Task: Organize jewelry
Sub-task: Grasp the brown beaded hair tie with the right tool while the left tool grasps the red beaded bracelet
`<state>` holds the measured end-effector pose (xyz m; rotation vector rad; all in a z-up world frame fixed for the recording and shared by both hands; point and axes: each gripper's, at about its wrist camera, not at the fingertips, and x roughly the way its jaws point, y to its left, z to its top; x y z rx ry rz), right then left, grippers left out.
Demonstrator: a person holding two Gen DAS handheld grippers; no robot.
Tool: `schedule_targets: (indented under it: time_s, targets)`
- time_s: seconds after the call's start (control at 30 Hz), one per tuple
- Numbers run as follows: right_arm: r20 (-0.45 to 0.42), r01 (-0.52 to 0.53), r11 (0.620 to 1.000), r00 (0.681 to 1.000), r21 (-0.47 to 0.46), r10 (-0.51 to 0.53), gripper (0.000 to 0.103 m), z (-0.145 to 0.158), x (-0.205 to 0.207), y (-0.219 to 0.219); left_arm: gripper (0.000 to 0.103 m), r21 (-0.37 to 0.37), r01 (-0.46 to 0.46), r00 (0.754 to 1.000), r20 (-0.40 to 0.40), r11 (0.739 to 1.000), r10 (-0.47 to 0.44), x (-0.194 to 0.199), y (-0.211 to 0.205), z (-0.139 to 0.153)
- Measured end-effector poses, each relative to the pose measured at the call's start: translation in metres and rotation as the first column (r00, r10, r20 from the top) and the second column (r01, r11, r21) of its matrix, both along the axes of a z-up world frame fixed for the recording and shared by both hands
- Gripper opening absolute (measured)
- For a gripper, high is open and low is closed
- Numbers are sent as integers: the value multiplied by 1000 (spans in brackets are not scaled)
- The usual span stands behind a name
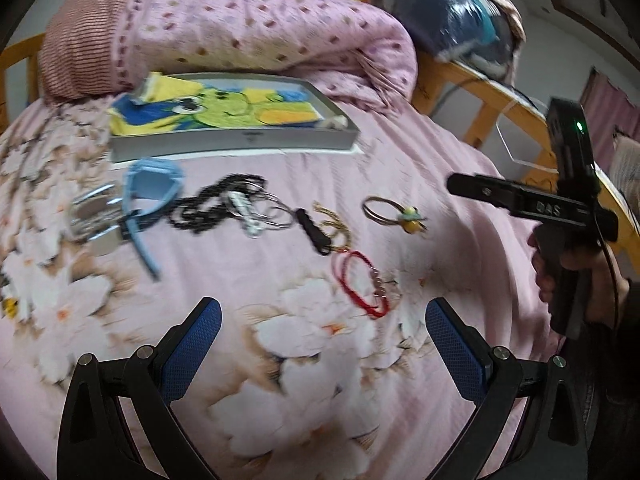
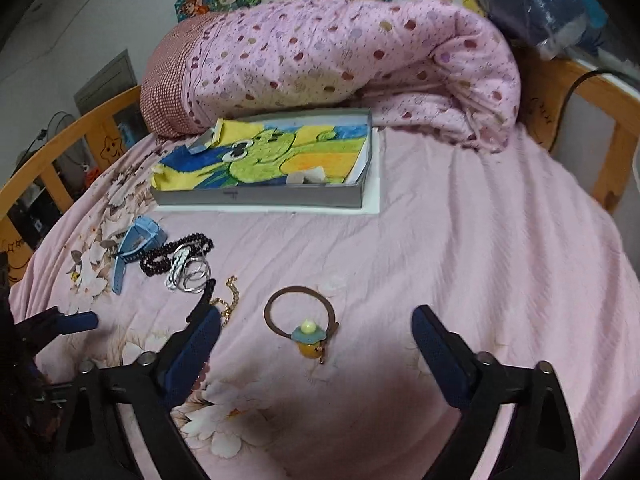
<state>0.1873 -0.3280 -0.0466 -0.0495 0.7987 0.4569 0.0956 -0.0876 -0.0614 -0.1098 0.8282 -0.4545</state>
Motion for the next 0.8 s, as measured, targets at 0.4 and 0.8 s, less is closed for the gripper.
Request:
schedule_targets:
  time_s: [0.4,0.8]
  targets:
    - [-97,-120,993,988,-19,117,58,-34,24,3,38,-19,103,986,-129,994,-105,39,-34,-35]
    - [-147,-180,981,975,-77,167,58,-57,32,19,9,64,42,983,-181,997,-29,56,-39,-47]
